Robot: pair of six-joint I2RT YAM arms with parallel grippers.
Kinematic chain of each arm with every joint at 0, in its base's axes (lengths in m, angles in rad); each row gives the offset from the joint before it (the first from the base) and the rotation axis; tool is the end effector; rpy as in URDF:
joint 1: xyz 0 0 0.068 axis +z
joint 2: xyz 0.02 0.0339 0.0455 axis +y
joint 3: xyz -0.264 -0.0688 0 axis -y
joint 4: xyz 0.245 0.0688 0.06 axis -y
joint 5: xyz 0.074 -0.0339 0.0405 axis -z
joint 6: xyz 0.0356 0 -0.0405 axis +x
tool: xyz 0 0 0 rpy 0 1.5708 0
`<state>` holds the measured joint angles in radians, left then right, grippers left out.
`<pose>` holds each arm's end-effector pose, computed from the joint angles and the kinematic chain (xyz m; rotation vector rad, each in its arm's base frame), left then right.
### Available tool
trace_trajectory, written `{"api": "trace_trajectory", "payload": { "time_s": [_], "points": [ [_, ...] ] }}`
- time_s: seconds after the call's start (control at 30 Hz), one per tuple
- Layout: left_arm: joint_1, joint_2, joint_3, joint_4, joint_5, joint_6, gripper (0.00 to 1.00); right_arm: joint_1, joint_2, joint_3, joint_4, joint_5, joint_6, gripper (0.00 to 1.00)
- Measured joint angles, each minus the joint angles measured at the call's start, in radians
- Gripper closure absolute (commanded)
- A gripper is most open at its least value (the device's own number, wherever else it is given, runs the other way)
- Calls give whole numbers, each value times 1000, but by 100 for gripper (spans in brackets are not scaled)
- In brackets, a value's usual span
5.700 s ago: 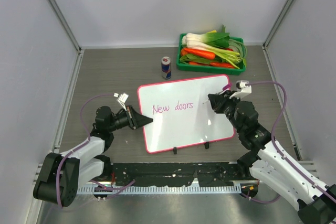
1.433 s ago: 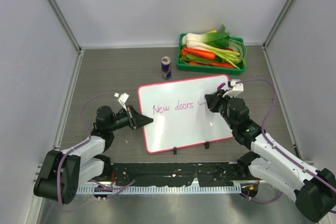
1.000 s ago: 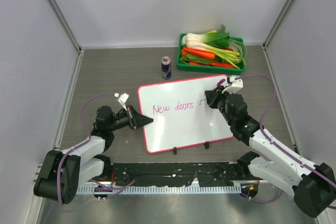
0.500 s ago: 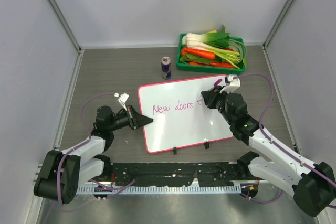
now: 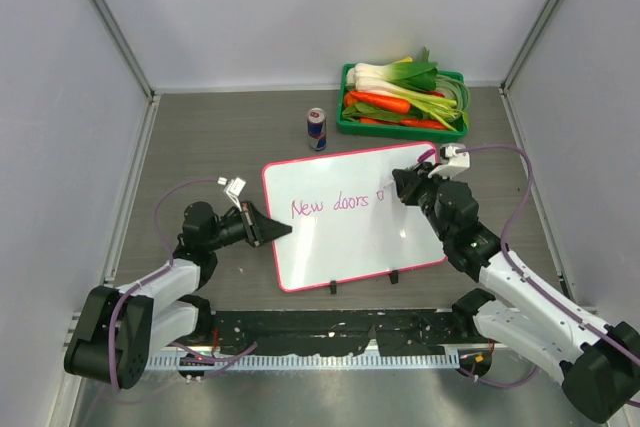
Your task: Write a sentence on the whiteboard
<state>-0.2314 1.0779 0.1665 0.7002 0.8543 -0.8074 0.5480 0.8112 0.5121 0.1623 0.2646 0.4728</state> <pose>0.1767 -0.0692 0.1688 0.1268 1.9621 -1.4695 0.1733 0.0949 0.2753 0.1348 1.7265 0.5329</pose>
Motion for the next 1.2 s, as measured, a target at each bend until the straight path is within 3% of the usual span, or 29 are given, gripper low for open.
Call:
{"api": "trace_trajectory", "payload": {
  "time_s": [0.57,1.2],
  "points": [
    [0,0,0,-1,-1,0,100,0,41,-26,2,37,0,99],
    [0,0,0,-1,0,0,100,0,-44,-71,-71,15,2,99]
  ]
}}
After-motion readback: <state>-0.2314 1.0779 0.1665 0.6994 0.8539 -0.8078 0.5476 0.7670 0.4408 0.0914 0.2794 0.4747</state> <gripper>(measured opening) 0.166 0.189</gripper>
